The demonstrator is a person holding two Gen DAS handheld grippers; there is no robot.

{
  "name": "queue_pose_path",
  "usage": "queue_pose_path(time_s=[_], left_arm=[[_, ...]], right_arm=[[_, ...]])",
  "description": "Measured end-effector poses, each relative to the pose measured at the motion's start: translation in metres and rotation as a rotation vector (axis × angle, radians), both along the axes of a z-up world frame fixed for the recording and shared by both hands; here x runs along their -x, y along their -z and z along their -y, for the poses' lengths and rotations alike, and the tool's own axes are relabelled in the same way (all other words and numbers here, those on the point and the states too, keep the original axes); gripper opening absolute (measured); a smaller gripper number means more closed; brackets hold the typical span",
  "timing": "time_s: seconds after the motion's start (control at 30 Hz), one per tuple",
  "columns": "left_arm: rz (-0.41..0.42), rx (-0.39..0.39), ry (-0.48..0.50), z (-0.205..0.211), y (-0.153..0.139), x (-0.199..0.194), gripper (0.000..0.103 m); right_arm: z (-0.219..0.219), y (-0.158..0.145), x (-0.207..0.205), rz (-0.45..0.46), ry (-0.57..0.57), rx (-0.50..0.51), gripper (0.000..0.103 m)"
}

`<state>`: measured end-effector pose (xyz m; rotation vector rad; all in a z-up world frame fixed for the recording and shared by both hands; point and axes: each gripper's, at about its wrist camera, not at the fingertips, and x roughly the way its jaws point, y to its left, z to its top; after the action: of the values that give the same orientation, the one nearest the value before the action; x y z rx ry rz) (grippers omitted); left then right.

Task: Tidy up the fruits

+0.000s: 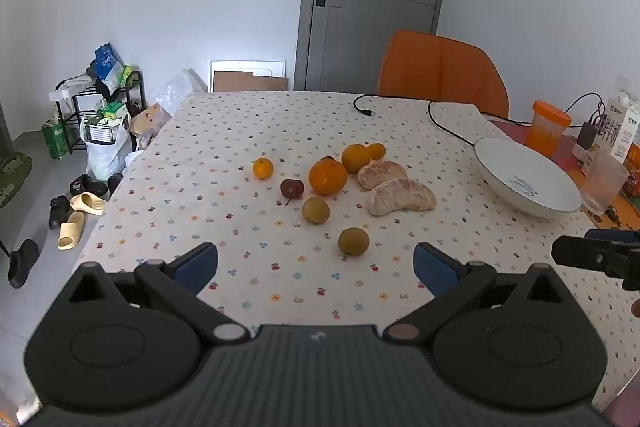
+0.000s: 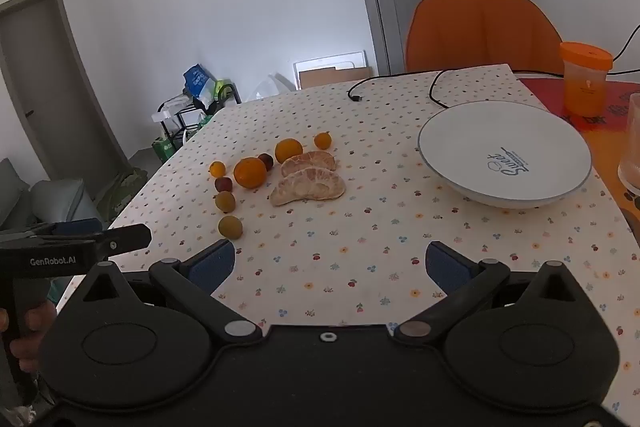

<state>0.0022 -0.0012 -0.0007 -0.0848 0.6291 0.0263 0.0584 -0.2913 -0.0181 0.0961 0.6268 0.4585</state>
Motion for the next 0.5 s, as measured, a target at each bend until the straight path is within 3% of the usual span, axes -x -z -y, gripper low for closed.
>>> queue_pose_path(time_s=[0.07, 0.5], left_arm=[[0.009, -0.027, 0.003, 0.0085, 0.0016, 0.0012, 0.103], [0.014, 0.009, 0.008, 0.0032, 0.003, 0.0041, 0.103]], right_arm=[[0.0, 0.0001, 0.0008, 0.003, 0.001, 0.002, 0.103], [0.0027, 0.0023, -0.0002, -0.003, 0.007, 0.0, 0.103]])
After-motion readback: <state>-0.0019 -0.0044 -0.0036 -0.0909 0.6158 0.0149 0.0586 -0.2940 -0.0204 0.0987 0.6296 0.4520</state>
